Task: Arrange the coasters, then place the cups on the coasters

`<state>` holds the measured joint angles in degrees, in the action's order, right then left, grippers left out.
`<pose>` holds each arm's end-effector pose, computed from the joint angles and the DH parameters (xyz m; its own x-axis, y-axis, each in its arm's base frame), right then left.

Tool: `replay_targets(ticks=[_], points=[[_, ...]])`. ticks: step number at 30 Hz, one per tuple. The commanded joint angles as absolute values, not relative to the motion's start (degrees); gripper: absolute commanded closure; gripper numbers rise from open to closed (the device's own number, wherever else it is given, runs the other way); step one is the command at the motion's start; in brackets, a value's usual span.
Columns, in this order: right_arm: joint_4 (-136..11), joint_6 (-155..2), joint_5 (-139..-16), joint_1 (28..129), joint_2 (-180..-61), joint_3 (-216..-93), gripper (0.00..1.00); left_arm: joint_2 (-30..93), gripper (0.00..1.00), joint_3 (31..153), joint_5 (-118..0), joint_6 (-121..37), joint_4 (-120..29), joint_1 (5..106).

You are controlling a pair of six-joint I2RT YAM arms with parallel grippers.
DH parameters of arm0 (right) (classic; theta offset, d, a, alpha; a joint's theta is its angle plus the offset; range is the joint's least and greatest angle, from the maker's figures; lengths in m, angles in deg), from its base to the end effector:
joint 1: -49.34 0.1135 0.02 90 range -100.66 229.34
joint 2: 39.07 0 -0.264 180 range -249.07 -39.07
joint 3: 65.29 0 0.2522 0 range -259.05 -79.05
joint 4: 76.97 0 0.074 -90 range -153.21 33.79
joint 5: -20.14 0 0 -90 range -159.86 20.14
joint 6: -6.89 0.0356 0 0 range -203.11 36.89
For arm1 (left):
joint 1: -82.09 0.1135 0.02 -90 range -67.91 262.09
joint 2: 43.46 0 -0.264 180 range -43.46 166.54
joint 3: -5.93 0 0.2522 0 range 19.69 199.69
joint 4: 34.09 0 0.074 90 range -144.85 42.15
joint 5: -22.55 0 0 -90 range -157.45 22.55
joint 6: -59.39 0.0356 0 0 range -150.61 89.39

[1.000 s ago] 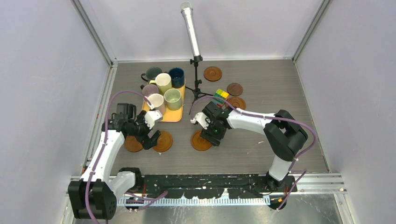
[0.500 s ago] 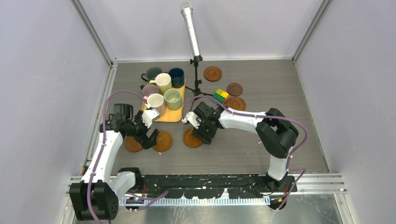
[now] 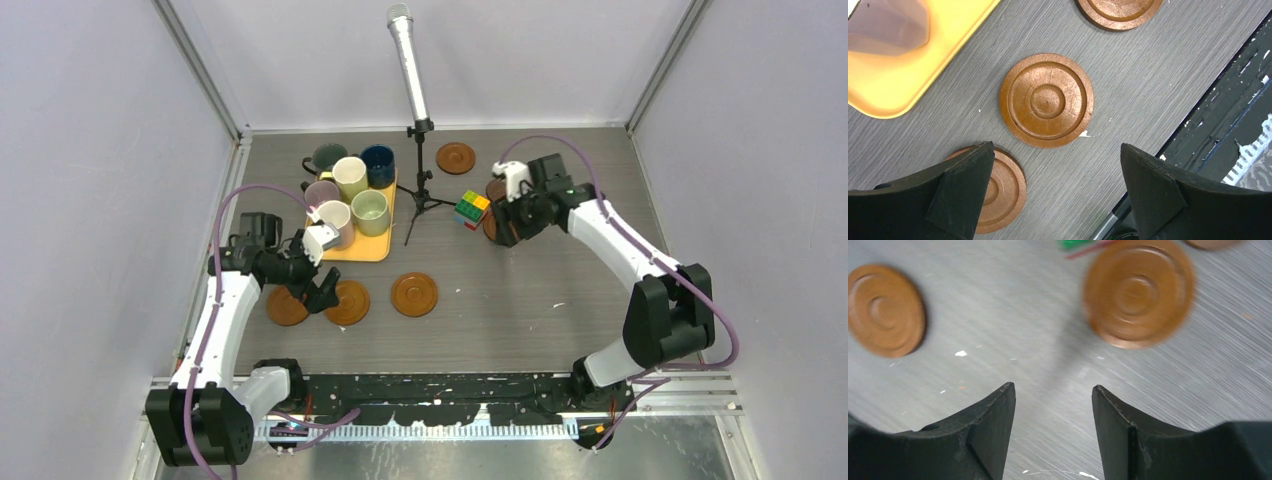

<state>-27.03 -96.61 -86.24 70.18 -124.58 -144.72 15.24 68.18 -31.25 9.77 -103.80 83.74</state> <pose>0.2867 0.1199 0.2603 -0.6395 -0.4831 -0.5981 -0.6560 0.7485 0.0969 0.1766 -0.0159 0.2607 -0.5569 0.5070 -0.6579 0.7564 0.6368 -0.1497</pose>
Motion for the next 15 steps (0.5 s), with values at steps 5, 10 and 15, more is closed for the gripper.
replay_targets(ticks=[5,10,15], points=[[-25.8,-93.9,-82.3,59.2,-136.5,-155.0,0.39,14.4,0.00,70.5,-28.6,8.1,-104.8,84.1],[-26.4,-92.0,-80.5,59.1,-144.3,-160.9,0.40,13.8,0.00,70.6,-28.8,7.9,-105.0,84.1],[-27.3,-91.4,-79.7,59.1,-149.3,-164.3,0.41,13.3,0.00,70.3,-29.6,8.3,-104.9,84.1]])
